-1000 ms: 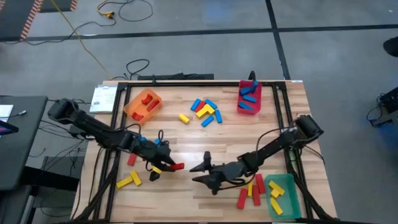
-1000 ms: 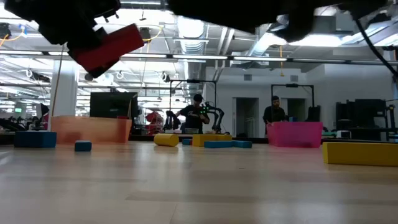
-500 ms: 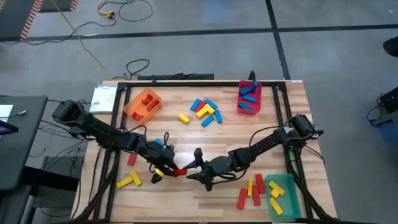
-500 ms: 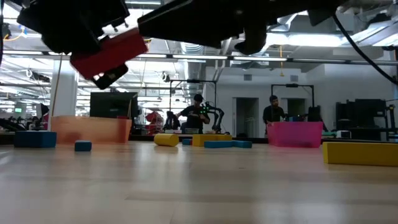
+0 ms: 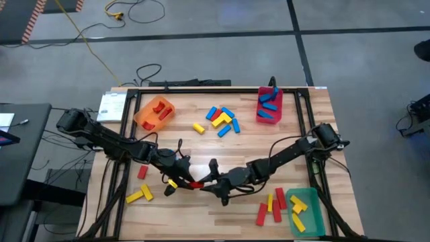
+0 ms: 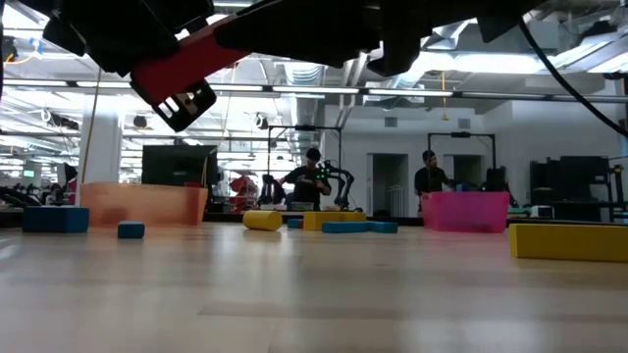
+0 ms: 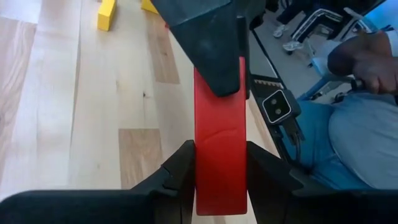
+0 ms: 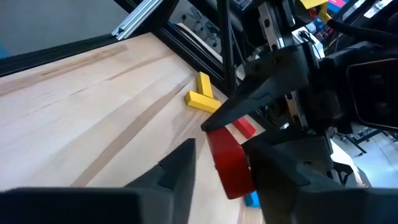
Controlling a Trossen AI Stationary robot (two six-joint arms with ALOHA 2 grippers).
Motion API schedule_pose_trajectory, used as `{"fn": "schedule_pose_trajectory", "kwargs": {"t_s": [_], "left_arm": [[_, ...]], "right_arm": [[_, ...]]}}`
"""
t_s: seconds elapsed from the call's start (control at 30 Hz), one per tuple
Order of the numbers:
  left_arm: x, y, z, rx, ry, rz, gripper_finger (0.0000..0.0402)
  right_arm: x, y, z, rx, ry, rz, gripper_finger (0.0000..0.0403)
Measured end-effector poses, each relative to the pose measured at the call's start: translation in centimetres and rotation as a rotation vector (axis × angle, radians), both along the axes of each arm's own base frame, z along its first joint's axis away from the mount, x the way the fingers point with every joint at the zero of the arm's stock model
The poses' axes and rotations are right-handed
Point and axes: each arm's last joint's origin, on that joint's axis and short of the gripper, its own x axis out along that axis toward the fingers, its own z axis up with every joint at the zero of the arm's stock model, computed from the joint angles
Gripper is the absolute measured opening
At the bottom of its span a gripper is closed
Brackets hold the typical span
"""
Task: Sort blocks
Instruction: Put the red block into the orange bin
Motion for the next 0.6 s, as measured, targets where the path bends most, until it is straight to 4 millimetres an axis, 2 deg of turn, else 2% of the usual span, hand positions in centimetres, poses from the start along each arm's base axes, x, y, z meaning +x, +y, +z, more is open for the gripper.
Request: {"fn": "schedule_pose_trajectory", "kwargs": {"t_s": [0.23,0.5,0.6], "left_arm": [[0.04,-0.08,0.15,-0.023,-0.012,-0.016,0.0105],[0.11,-0.12,0.31,-0.03,-0.033,-0.023,0.0107],[0.12,-0.13,0.36,-0.02,-0.044,-0.026,0.0124]], "right_arm": [[-0.02,0.04,0.02,-0.026,-0.004,0.009,0.0074],[-0.08,0.2,0.13,-0.025,-0.007,0.015,0.0067],[-0.23,0.56,0.13,0.0,-0.002,0.013,0.0067]]}}
